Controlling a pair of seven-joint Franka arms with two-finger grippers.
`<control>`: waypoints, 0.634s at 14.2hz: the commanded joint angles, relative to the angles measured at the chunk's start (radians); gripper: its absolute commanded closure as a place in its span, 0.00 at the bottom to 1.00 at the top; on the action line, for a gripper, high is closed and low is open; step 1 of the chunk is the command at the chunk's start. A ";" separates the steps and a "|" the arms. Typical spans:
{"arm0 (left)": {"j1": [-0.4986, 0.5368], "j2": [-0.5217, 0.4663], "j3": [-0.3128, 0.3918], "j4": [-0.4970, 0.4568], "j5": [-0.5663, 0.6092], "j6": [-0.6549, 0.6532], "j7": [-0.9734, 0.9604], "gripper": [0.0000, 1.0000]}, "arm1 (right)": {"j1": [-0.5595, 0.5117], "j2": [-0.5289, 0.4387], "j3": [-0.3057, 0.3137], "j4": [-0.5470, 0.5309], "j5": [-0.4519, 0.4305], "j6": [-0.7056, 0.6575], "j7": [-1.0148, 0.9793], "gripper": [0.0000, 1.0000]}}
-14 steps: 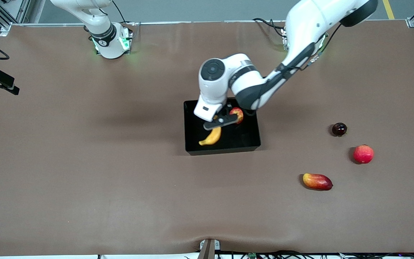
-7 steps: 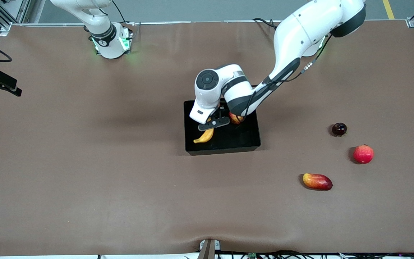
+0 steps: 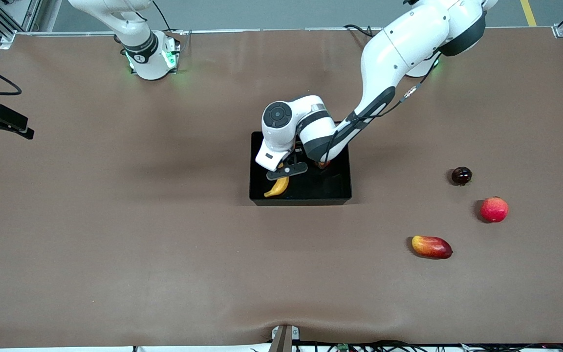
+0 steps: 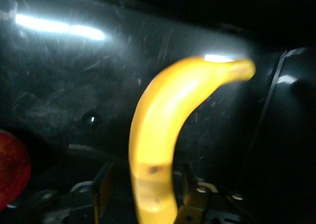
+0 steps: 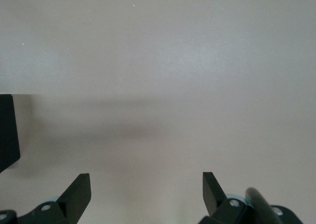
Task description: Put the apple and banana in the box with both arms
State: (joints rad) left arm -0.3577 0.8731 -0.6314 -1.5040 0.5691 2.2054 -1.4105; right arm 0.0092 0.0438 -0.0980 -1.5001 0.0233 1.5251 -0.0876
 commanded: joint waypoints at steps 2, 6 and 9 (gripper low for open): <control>0.097 -0.127 -0.010 0.030 0.008 -0.048 0.053 0.00 | 0.009 0.013 -0.002 0.037 -0.020 0.021 -0.003 0.00; 0.296 -0.293 -0.076 0.031 -0.079 -0.124 0.151 0.00 | -0.009 0.019 -0.005 0.034 -0.003 0.018 -0.033 0.00; 0.451 -0.391 -0.093 0.075 -0.219 -0.231 0.329 0.00 | -0.015 0.030 -0.005 0.035 -0.003 0.013 -0.052 0.00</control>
State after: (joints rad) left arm 0.0075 0.5500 -0.7076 -1.4328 0.4353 2.0390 -1.1692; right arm 0.0014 0.0605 -0.1067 -1.4864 0.0230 1.5498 -0.1225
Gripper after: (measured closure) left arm 0.000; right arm 0.000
